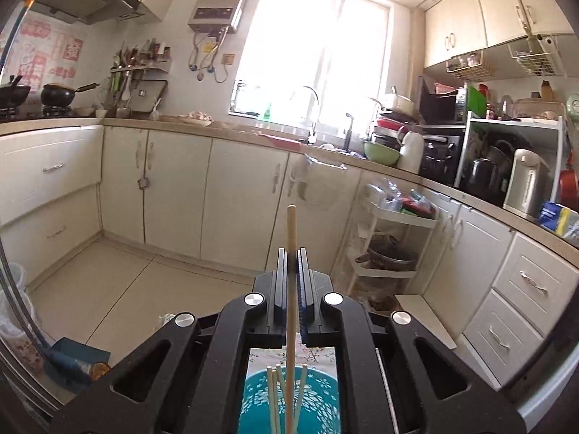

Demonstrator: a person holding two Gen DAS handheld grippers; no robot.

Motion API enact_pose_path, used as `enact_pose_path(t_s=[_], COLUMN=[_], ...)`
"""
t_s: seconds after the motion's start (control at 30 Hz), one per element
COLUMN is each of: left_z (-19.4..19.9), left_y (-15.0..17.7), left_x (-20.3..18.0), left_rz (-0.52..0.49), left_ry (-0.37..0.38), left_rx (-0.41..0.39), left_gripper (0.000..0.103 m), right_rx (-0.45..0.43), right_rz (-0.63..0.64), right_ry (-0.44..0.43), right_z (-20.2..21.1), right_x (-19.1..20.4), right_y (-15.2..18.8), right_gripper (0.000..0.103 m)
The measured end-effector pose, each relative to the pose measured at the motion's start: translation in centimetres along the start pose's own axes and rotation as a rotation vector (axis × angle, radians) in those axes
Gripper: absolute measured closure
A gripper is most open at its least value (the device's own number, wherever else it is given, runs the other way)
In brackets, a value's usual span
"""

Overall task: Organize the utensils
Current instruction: 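Lift the chopstick with the left tool over the teal cup and release it, then grasp a chopstick with the right tool and drop it in the cup while the left tool withdraws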

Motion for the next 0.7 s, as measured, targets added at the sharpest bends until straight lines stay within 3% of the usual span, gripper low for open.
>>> enact_pose_path(t_s=[0.27, 0.47, 0.57, 0.63, 0.7], left_z=[-1.9, -0.1, 1.8, 3.2, 4.8], left_y=[7.5, 9.3, 8.5, 7.9, 7.6], left_x=[0.9, 2.4, 3.8, 5.0, 6.6], left_rz=[-0.021, -0.043, -0.034, -0.027, -0.016], left_ry=[-0.012, -0.025, -0.051, -0.076, -0.109], left_rx=[0.121, 0.163, 0.144, 0.129, 0.112], left_gripper=[0.098, 0.096, 0.082, 0.066, 0.060], right_rx=[-0.003, 0.000, 0.000, 0.000, -0.004], right_rz=[-0.002, -0.010, -0.013, -0.018, -0.005], right_ry=[-0.007, -0.012, -0.017, -0.021, -0.017], right_z=[-0.2, -0.2, -0.2, -0.2, -0.2], right_x=[-0.1, -0.1, -0.3, -0.4, -0.4], right_y=[-0.1, -0.1, -0.2, -0.1, -0.1], right_gripper=[0.092, 0.092, 0.091, 0.091, 0.091])
Point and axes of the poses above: each gripper's, at about its wrist camera, not at the fingertips, and z roughly against the way its jaws point, x to its left, y to its underside, the point moved 5 cm from there along -z, roughly the way its jaws point, and after that the axes turned 13 degrees about -x, right-handed, at the moved point
